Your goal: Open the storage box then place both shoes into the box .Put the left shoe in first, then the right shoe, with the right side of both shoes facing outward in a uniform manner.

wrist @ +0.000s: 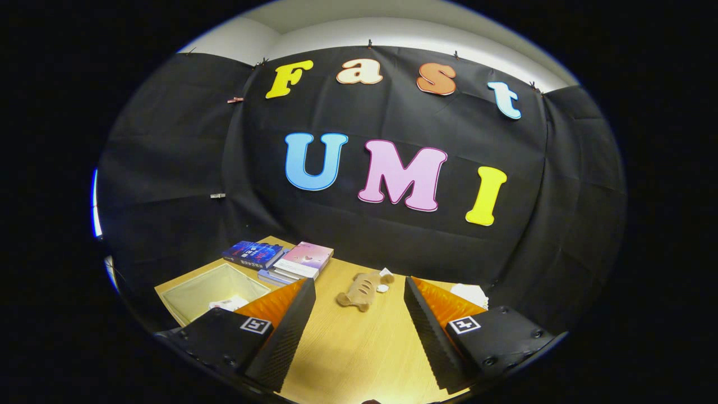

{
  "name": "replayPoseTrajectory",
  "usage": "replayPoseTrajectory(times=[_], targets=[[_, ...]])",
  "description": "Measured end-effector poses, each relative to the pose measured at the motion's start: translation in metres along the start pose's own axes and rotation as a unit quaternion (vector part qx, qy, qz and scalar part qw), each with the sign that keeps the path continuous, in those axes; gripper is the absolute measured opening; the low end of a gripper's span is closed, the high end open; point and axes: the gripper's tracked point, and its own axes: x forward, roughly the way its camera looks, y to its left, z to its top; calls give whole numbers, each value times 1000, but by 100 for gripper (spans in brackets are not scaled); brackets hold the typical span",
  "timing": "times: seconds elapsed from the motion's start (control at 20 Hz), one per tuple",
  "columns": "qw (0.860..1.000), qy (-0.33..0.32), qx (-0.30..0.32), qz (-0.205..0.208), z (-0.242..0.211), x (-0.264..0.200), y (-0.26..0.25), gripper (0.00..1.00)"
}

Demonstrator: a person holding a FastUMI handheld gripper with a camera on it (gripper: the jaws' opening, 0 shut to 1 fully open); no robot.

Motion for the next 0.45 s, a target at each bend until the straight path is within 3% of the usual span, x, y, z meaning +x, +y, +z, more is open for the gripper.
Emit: replayPoseTrajectory(times=[0.45], targets=[[1000, -1, 22, 20, -8, 8, -27, 98]])
